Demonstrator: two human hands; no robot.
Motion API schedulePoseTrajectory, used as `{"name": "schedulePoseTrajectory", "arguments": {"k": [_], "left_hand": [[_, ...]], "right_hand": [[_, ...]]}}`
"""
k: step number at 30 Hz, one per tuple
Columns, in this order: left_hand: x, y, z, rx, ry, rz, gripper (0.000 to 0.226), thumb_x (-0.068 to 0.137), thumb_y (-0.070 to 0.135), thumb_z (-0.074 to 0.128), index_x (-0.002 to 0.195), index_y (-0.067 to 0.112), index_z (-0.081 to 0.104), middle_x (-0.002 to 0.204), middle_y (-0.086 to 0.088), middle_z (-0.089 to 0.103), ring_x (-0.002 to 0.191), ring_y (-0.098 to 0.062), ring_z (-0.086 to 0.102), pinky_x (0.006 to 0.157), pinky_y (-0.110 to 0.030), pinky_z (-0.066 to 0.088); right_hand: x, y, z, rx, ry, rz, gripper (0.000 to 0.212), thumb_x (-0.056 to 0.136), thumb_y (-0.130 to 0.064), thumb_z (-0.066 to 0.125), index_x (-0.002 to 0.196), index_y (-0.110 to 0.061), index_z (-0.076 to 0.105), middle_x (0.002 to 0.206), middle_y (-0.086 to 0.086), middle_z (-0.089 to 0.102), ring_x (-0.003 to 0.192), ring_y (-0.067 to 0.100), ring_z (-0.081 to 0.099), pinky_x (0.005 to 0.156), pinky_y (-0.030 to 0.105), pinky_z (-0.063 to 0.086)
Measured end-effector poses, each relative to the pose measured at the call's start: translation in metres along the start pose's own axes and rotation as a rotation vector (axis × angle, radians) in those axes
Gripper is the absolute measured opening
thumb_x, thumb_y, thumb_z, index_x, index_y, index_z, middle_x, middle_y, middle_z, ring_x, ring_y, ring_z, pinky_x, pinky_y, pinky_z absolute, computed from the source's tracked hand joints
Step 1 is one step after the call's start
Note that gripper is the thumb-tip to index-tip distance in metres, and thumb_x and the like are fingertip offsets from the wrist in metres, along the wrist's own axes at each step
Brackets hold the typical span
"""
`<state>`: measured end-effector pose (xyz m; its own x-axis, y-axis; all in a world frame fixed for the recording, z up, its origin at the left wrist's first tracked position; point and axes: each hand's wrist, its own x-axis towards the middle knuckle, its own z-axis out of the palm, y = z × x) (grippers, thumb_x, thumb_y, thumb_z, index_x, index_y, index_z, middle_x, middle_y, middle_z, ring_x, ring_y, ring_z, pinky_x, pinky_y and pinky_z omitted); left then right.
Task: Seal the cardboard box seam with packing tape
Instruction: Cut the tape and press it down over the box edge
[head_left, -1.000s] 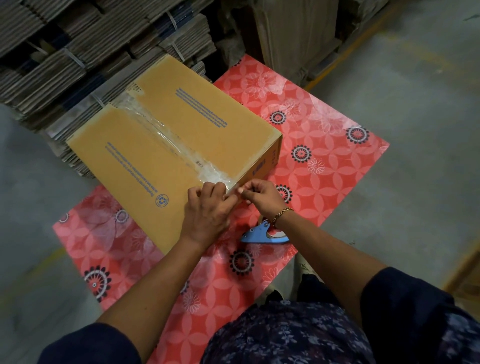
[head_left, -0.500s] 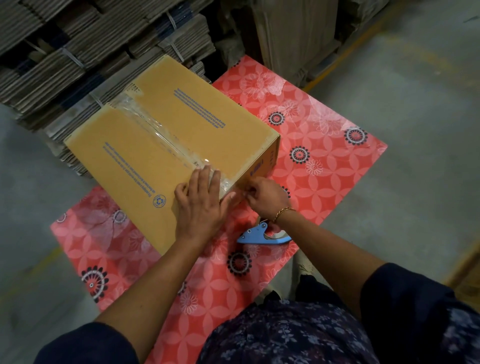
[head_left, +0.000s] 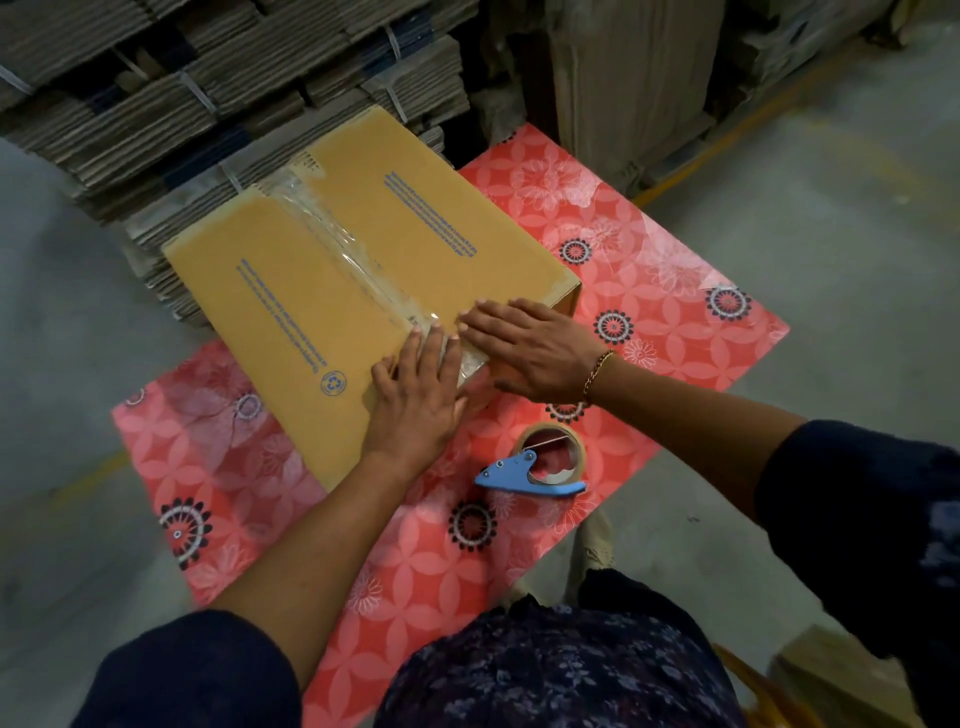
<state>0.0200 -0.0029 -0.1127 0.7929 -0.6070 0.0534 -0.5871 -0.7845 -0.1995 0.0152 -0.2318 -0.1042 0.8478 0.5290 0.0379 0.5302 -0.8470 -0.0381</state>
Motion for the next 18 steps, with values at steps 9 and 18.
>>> {"name": "schedulePoseTrajectory", "arguments": {"k": [9,18], "left_hand": [[0.001,0.003,-0.005,-0.046,-0.017,-0.059,0.069,0.096,0.055,0.040,0.149,0.012,0.039,0.158,-0.012,0.042,0.144,-0.033,0.042,0.097,-0.054,0.041],[-0.015,0.025,-0.015,-0.185,-0.081,-0.429,0.103,0.081,0.083,0.045,0.159,0.020,0.025,0.169,-0.011,0.022,0.156,-0.034,0.018,0.122,-0.059,0.017]], "right_hand": [[0.024,0.027,0.004,-0.079,0.003,-0.186,0.075,0.098,-0.062,0.033,0.156,-0.015,0.027,0.164,0.004,0.029,0.151,0.023,0.027,0.120,0.043,0.027],[0.027,0.030,0.008,-0.101,-0.011,-0.206,0.077,0.095,-0.055,0.042,0.157,-0.013,0.022,0.165,0.006,0.024,0.152,0.024,0.022,0.120,0.043,0.023]]}}
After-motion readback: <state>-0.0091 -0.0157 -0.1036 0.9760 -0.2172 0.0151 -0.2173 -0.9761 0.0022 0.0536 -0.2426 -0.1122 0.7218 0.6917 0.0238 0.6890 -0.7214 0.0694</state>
